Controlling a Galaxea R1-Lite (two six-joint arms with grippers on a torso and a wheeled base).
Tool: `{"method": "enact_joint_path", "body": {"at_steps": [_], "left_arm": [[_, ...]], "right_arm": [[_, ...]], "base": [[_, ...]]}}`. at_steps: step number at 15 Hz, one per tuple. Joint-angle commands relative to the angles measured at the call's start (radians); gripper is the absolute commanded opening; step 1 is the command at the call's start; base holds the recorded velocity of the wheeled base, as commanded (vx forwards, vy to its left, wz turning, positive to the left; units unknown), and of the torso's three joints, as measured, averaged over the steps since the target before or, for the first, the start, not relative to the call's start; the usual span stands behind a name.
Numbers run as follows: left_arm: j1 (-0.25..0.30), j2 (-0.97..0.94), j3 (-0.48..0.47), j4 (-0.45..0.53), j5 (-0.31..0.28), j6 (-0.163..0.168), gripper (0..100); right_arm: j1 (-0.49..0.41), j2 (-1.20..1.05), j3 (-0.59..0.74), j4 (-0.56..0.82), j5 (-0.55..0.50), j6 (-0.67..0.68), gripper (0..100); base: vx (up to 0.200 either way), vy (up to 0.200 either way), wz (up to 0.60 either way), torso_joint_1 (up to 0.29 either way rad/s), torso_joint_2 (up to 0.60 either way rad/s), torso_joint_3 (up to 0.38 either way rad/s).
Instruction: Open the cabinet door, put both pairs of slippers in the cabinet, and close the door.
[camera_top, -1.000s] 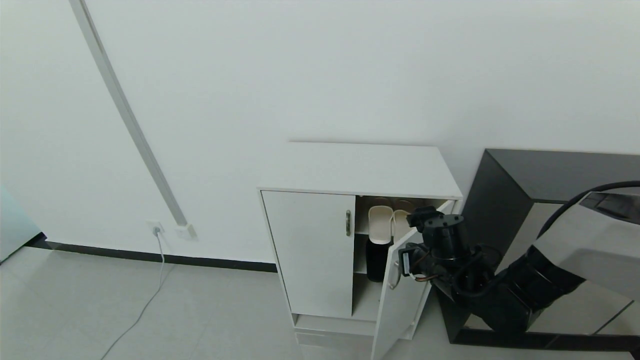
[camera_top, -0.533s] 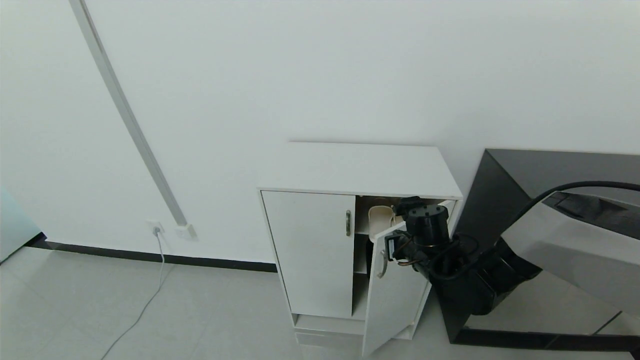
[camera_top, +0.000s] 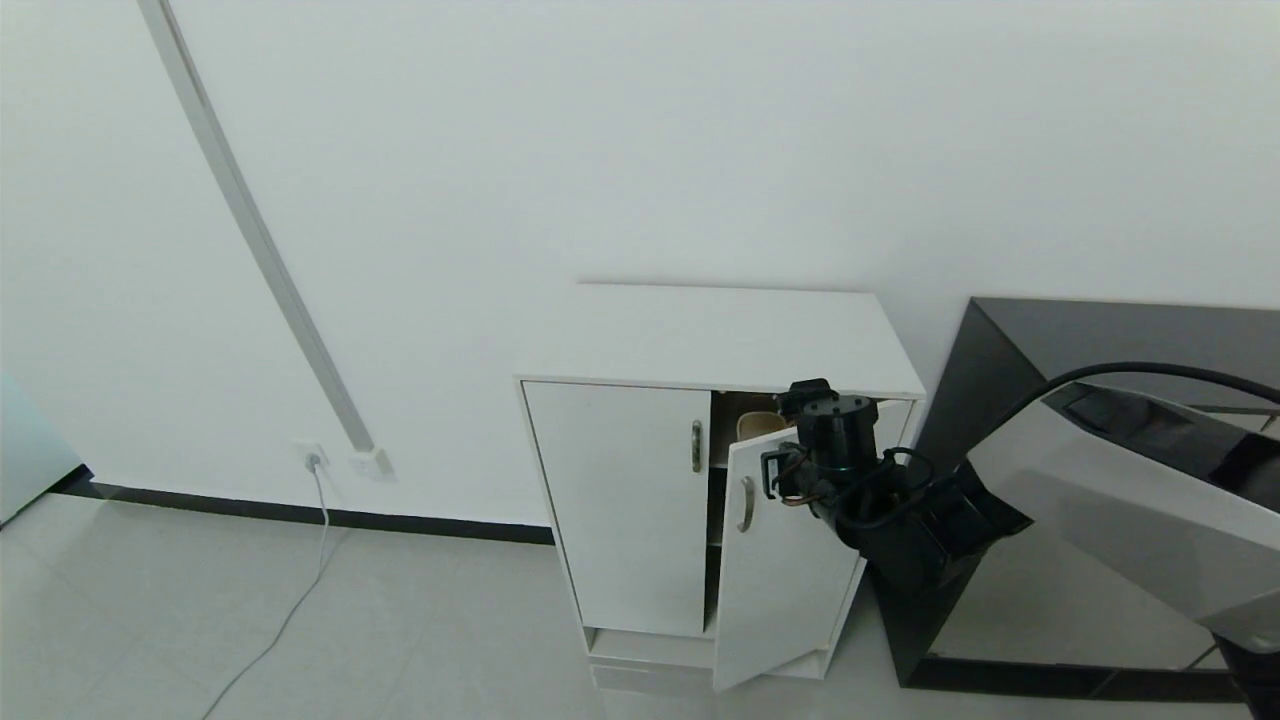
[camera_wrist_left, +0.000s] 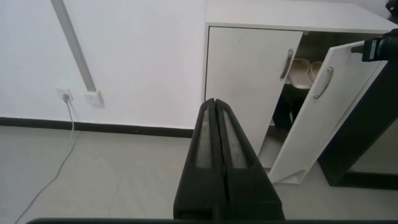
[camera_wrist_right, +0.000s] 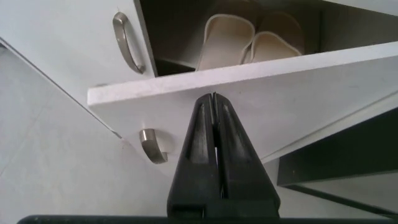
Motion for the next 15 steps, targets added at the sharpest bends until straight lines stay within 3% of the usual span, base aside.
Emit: {"method": "enact_joint_path", "body": {"at_steps": [1, 15], "left_arm": [[0.0, 0.001, 0.0, 0.0, 0.0, 0.0, 0], [0.0, 0.0, 0.0, 0.0, 0.002, -0.002, 0]], "right_arm": [[-0.007, 0.033, -0.023, 0.001, 0.0, 0.0, 0], [-0.036, 0.118, -0.189, 0.073, 0.0, -0.003, 0]], "base": [[0.0, 0.0, 0.0, 0.0, 0.0, 0.0], [0.0, 0.0, 0.0, 0.0, 0.0, 0.0]]}}
